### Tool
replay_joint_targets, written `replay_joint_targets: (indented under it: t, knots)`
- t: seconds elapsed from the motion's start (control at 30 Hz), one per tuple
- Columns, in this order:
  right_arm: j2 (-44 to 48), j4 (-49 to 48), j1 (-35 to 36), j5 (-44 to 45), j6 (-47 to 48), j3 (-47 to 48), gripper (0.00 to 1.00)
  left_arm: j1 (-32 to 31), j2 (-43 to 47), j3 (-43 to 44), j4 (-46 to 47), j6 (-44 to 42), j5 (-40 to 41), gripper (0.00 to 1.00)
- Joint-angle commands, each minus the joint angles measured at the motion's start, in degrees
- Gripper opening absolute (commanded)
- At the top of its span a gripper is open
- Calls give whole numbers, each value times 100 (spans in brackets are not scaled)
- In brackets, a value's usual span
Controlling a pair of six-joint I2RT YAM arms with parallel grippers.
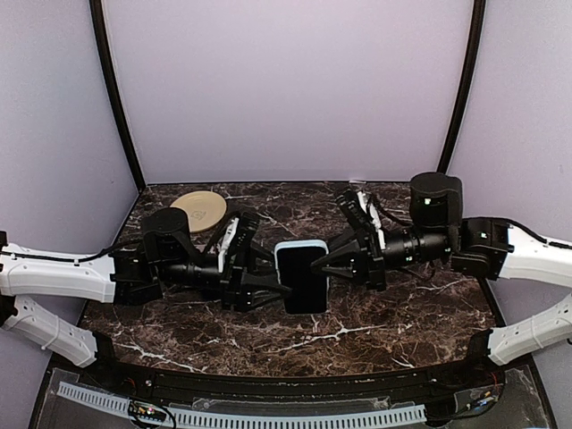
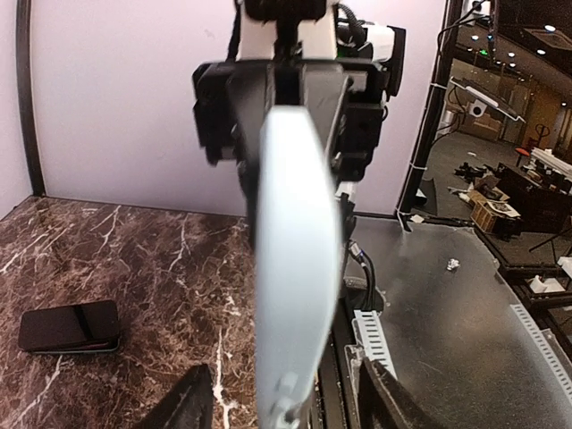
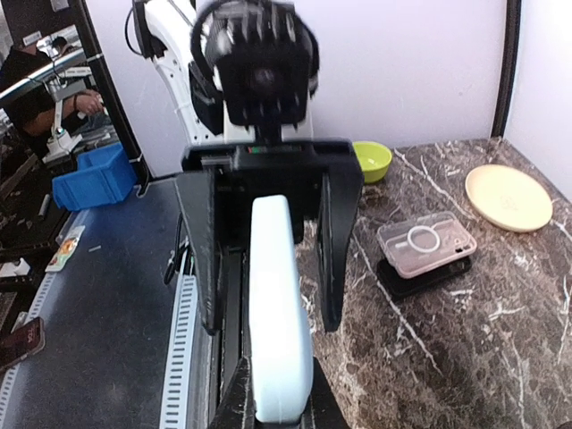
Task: Put the phone into the phone case
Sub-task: Press the phone with the phone case.
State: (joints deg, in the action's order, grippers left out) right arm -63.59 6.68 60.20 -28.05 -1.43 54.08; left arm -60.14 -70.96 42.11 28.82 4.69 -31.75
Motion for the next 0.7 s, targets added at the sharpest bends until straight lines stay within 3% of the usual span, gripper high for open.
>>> replay_joint_targets:
  t: [0.0, 0.3, 0.47, 0.53, 0.57, 0.63, 0.67]
  knots:
    - [379, -1048, -20, -20, -273, 101, 0, -55, 152, -239, 251, 60, 421, 58]
    - [355, -1153, -21, 59, -420, 135, 0, -267, -208, -76, 678, 245, 417, 29]
    - [261, -1035, -18, 112, -434, 208, 0, -346, -368, 40, 942, 392, 231, 3]
    - [243, -988, -20, 59, -413, 217, 0, -353, -334, 39, 1055, 474, 275, 0]
    - [247, -939, -23, -23, -378, 204, 11, -350, -302, 7, 1159, 499, 301, 0]
    - [295, -794, -19, -72, -258, 116, 45, -349, -179, -48, 1296, 551, 314, 0]
    - [348, -743, -22, -70, -180, 38, 67, -349, -84, -65, 1321, 560, 320, 0]
